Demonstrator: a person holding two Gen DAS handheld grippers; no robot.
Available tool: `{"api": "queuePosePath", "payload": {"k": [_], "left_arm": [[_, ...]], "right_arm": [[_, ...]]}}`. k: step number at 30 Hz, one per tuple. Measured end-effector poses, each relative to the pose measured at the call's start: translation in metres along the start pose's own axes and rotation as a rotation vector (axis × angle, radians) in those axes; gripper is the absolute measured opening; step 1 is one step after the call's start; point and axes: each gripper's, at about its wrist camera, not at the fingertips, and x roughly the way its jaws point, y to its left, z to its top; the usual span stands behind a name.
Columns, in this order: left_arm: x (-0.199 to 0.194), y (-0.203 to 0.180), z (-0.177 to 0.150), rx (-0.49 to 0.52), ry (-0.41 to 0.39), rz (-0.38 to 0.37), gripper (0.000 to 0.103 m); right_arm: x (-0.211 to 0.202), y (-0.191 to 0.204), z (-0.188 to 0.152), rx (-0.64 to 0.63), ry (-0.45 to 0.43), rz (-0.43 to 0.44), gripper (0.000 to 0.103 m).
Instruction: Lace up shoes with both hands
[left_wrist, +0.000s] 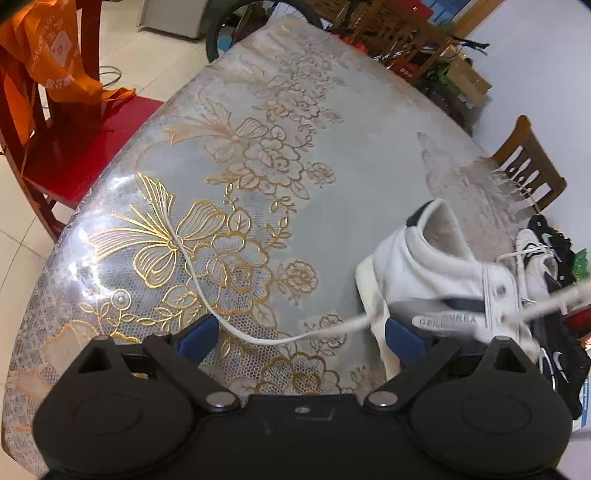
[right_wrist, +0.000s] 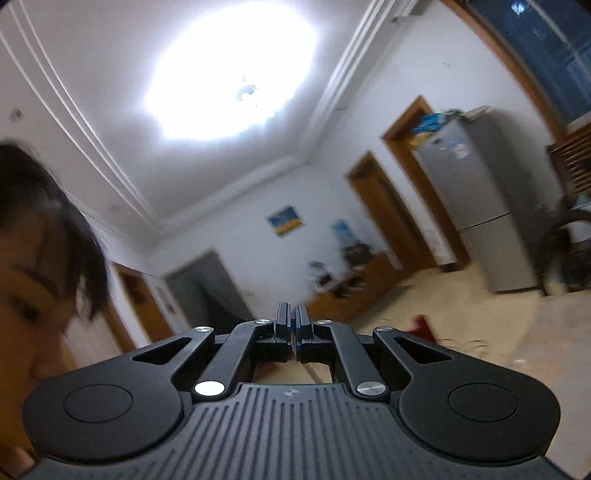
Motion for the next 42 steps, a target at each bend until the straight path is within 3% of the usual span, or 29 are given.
{"api": "queuePosePath", "payload": {"k": [6, 8, 9, 10, 12, 20, 26, 30, 33, 35, 38, 42], "left_arm": [[0.007, -0.011, 0.001, 0.022, 0.018, -0.004, 0.096], [0.009, -0.015, 0.001, 0.050, 0.024, 0.010, 0.096], [0.009, -0.016, 0.000, 0.053, 0.024, 0.013, 0.096], [0.008, -0.015, -0.001, 0.051, 0.024, 0.014, 0.096], [0.003, -0.008, -0.002, 0.024, 0.008, 0.016, 0.095], [-0.041, 0.039, 0.004, -0.135, -0.109, -0.002, 0.095], [-0.040, 0.045, 0.014, -0.004, -0.073, -0.035, 0.095], [-0.038, 0.042, 0.007, 0.128, -0.016, -0.083, 0.095], [-0.039, 0.041, 0.000, 0.224, 0.029, -0.128, 0.095], [-0.043, 0.041, -0.006, 0.281, 0.049, -0.134, 0.095], [-0.052, 0.046, -0.016, 0.326, 0.061, -0.156, 0.095], [-0.067, 0.055, -0.024, 0.369, 0.044, -0.157, 0.096]], "right_arm": [[-0.008, 0.002, -0.014, 0.084, 0.028, -0.014, 0.002], [0.002, 0.004, -0.023, 0.043, 0.097, -0.068, 0.006], [0.009, 0.003, -0.032, 0.015, 0.148, -0.124, 0.012], [0.017, 0.001, -0.042, -0.015, 0.205, -0.189, 0.032], [0.031, -0.006, -0.065, -0.061, 0.309, -0.311, 0.049], [0.057, -0.042, -0.162, -0.106, 0.528, -0.594, 0.049], [0.059, -0.024, -0.231, -0.103, 0.710, -0.659, 0.049], [0.058, -0.016, -0.253, 0.050, 0.652, -0.782, 0.049], [0.060, -0.006, -0.262, 0.107, 0.512, -0.924, 0.049], [0.059, 0.001, -0.272, 0.074, 0.423, -0.995, 0.047], [0.072, -0.012, -0.271, 0.110, 0.401, -1.001, 0.035], [0.084, -0.027, -0.283, 0.153, 0.403, -1.085, 0.026]]}}
